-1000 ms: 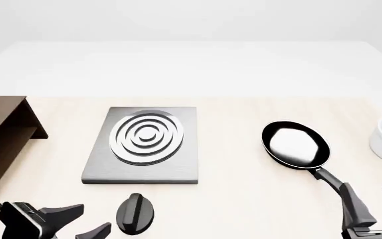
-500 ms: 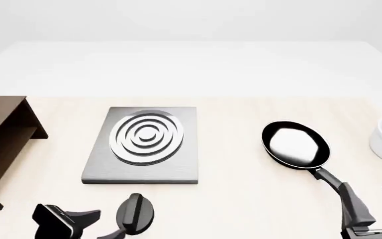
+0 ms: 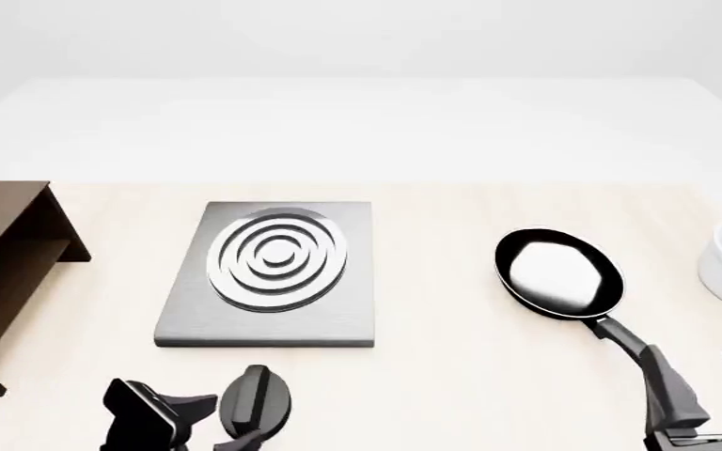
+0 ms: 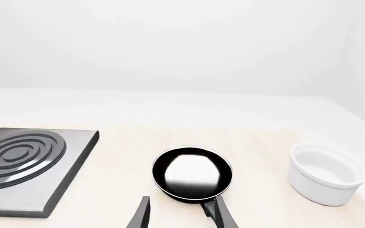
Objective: Turn on the stove and put the frying pan on it.
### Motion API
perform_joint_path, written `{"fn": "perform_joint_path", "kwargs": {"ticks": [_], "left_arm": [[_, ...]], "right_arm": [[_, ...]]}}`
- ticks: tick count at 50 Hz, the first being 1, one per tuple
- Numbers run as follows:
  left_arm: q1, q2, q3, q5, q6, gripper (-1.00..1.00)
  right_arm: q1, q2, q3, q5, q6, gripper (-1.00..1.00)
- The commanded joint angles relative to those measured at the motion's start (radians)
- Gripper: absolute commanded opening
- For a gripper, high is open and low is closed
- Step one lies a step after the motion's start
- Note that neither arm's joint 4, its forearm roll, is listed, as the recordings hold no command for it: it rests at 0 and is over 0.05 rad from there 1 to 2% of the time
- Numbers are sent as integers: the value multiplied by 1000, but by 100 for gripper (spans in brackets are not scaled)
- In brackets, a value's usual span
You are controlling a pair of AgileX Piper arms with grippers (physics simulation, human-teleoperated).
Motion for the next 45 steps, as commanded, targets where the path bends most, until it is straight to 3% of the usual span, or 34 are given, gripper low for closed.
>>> {"fn": "perform_joint_path", "kwargs": {"ticks": [1, 19, 32, 41, 45], "left_arm": [[-26, 124, -9, -110, -7, 100], [-69, 369, -18, -329, -39, 100], [-86, 472, -41, -398, -47, 100], [-98, 374, -79, -288, -25, 100], [-105, 190, -88, -145, -8, 100]], "right_arm": [[1, -3, 0, 5, -2, 100], [3, -16, -1, 15, -7, 100], [6, -16, -1, 15, -15, 100], [5, -5, -1, 3, -16, 100], [5, 8, 0, -10, -17, 100]]}}
